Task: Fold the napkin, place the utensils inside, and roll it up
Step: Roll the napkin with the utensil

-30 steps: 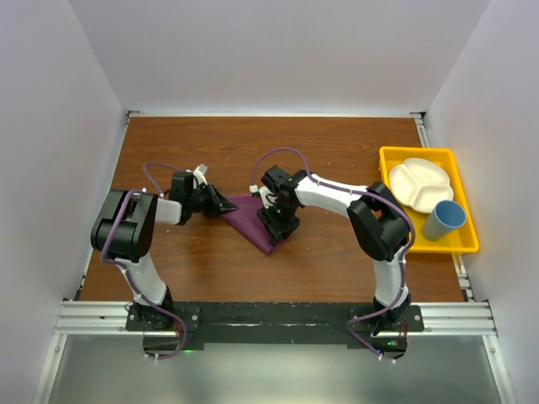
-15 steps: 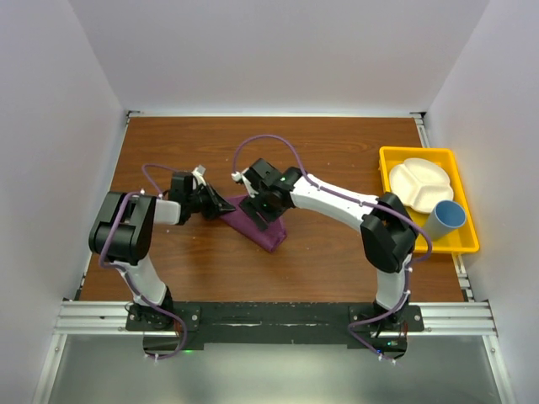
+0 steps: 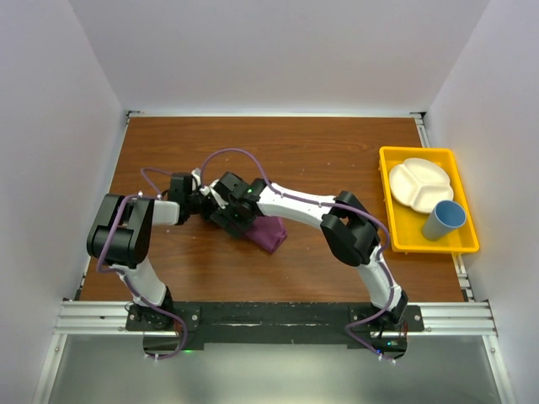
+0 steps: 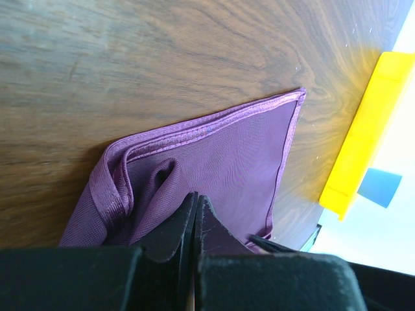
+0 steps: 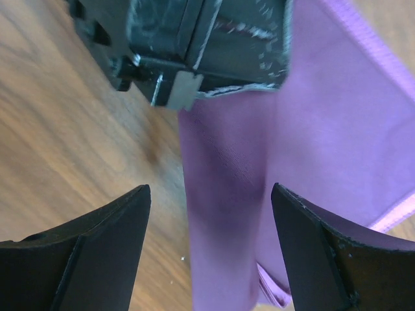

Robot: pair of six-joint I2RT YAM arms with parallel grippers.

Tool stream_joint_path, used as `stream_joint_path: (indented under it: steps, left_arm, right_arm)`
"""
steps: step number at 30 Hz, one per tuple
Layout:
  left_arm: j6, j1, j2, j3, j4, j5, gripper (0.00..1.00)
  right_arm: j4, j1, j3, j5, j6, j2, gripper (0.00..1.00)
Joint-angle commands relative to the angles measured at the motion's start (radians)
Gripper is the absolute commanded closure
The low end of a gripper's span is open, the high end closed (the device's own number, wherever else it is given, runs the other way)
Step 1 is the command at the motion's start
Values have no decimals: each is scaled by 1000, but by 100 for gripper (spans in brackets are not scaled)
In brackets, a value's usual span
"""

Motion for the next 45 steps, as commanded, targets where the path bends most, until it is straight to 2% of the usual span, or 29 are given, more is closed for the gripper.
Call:
stream_joint_path:
  steps: [1,5,9,10,12,13,14,16,17,18,19,20,23,25,26,30,34,40,45]
  left_arm:
    - [0,5,8,-29,-118,-66,100]
    - [-12,7,8,-26,-120,-65,100]
    - [-29,8,-5,-26,-121,-63,100]
    - [-31,13,-11,-25,-124,-63,100]
    - [-18,21,-44,-17,-140,-71,96]
    - [-8,28,-61,-12,-147,-91,93]
    - [5,31,-101,4,-178,-108,85]
    - [60,39,-147,24,-236,-154,74]
    - [78,41,-190,46,-241,-166,63]
    - [112,41,-213,54,-286,-180,58]
    - [129,41,-235,60,-305,-204,54]
    - [141,41,-277,67,-340,-218,42]
    - [179,41,-354,60,-408,-264,36]
    - [186,39,-388,48,-440,-289,34]
    - [184,39,-422,26,-460,-287,32]
    - [111,34,-457,-34,-473,-252,26]
    - [-1,25,-430,-74,-399,-183,23]
    - [-77,-15,-293,6,-368,-212,22]
    - [-121,-38,-194,54,-426,-261,29]
  right_arm:
    - [62,3,-35,32,-22,-22,24]
    - [82,4,-89,72,-13,-19,32]
    - [119,3,-163,78,-1,-10,47]
    - [143,3,-178,76,4,-11,63]
    - [168,0,-221,60,16,-21,77]
    - [180,-8,-229,46,19,-25,88]
    - [182,-14,-235,15,24,-28,91]
    - [209,-39,-252,-78,36,-40,99]
    - [218,-52,-259,-123,42,-44,100]
    - [220,-83,-255,-166,56,-39,100]
    - [211,-101,-247,-277,64,-18,100]
    - [202,-118,-220,-336,76,1,100]
    - [211,-190,-210,-593,120,42,100]
    - [229,-233,-207,-680,155,62,100]
    - [231,-243,-200,-780,168,90,100]
    - [264,-283,-167,-971,266,154,100]
    - [387,-295,-207,-1054,352,180,100]
    - [401,-303,-224,-1057,347,193,100]
    - [406,-303,-220,-1033,346,185,100]
